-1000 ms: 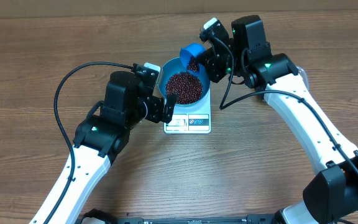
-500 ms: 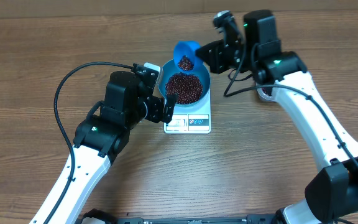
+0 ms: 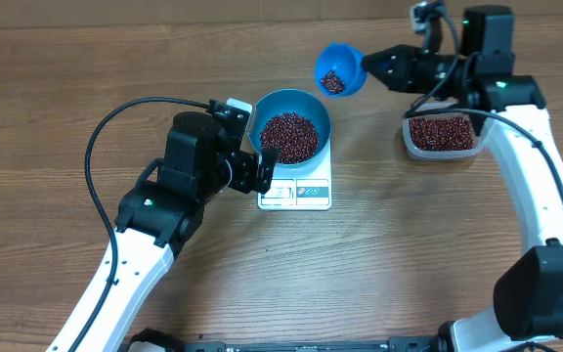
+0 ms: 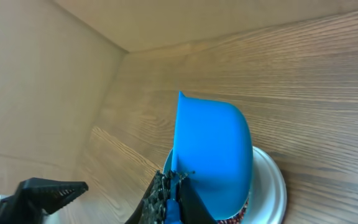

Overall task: Scoop item into bowl and weigh 150g on scale
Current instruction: 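Move the scoop right and lower it back into the bean tub, then lay the blue scoop down in the tub with the right gripper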

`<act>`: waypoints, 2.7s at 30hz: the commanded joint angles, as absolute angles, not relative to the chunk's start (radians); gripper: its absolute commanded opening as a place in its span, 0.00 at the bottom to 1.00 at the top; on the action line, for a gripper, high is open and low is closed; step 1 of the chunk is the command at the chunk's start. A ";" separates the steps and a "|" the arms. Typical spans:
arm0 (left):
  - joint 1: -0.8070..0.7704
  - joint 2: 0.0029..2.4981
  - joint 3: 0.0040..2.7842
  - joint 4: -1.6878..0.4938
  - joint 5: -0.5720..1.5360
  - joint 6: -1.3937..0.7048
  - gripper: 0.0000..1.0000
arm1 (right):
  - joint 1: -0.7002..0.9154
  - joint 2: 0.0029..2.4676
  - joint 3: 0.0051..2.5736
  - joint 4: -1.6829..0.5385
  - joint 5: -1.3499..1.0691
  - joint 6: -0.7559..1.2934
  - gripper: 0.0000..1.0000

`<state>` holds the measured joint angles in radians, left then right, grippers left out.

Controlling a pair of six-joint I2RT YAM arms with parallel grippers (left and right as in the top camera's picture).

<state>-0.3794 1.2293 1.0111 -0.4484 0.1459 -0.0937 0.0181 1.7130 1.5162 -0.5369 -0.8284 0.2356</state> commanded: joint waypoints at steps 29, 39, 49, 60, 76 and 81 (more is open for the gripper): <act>-0.380 1.232 1.035 -0.444 0.146 -0.063 0.99 | -0.238 1.623 1.540 -0.952 -0.239 -0.130 0.04; -0.380 1.232 1.035 -0.444 0.142 -0.063 1.00 | -0.066 1.623 1.540 -0.941 0.205 -0.219 0.04; -0.380 1.232 1.035 -0.444 0.142 -0.063 1.00 | 0.087 1.623 1.539 -0.905 0.449 -0.244 0.04; -0.380 1.232 1.035 -0.445 0.143 -0.064 1.00 | 0.084 1.623 1.539 -0.899 0.331 0.101 0.04; -0.380 1.232 1.035 -0.447 0.143 -0.064 1.00 | 0.036 1.630 1.415 -0.908 0.273 1.110 0.04; -0.380 1.232 1.035 -0.445 0.143 -0.064 1.00 | 0.037 1.630 1.375 -0.839 0.275 1.134 0.04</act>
<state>-0.3794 1.2293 1.0111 -0.4480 0.1455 -0.0937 0.0391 1.6577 1.3914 -0.8700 0.2546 1.0351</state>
